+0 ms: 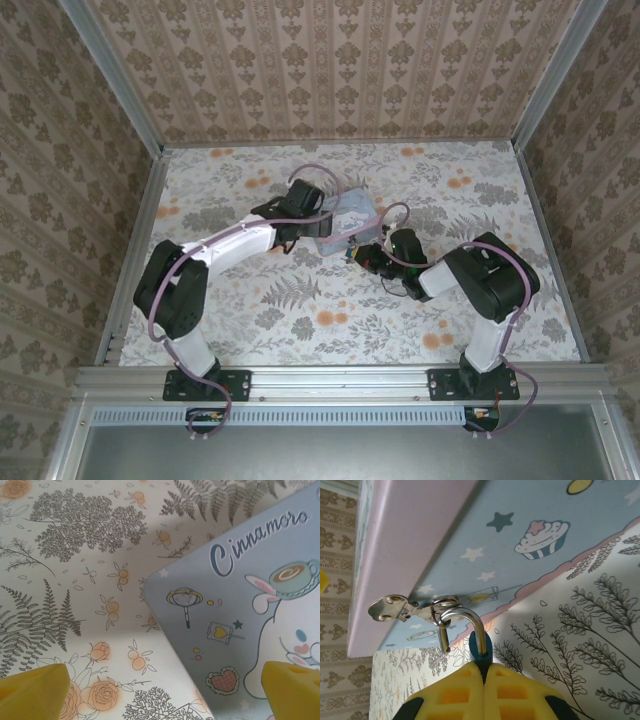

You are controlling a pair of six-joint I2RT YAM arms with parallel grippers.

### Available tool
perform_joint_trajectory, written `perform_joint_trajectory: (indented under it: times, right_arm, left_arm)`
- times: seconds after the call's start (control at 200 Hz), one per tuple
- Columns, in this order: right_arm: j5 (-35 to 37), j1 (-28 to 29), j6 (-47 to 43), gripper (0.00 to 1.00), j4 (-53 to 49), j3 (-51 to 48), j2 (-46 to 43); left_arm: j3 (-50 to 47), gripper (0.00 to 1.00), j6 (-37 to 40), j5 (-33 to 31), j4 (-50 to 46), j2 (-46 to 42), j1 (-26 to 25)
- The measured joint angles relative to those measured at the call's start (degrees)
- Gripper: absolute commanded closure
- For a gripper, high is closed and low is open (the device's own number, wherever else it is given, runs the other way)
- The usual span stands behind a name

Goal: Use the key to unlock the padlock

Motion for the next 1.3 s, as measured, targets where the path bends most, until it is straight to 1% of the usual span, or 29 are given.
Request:
perform_joint_trajectory:
  times: [0.18, 0.625, 0.895, 1.099, 1.209, 1.299]
  right_arm:
    - [0.94, -0.63, 1.36, 1.00, -0.42, -0.33, -0.48]
    - [3.61, -1.81, 5.97, 1.00, -2.56, -0.52, -2.36]
    - [4.90, -3.56, 6.29, 1.00, -8.22, 1.64, -4.09]
    - [5.16, -6.01, 5.84, 1.00, -13.42, 5.09, -4.09]
    - [5.03, -7.34, 5.77, 1.00, -14.71, 6.01, -4.09]
    - [6.32, -8.85, 5.64, 1.00, -15.65, 6.21, -4.09]
  left_arm:
    - [0.07, 0.00, 0.68, -2.12, -1.29, 2.05, -1.84]
    - [0.76, 0.00, 0.68, -6.58, 0.31, 3.72, -5.09]
    - [1.33, 0.00, 0.68, -7.02, 2.05, 4.85, -5.97]
    - [1.60, 0.00, 0.63, -6.99, 3.67, 5.77, -6.25]
    - [1.99, 0.01, 0.61, -6.95, 4.48, 6.36, -6.49]
    - [2.36, 0.01, 0.63, -6.97, 4.48, 6.73, -6.73]
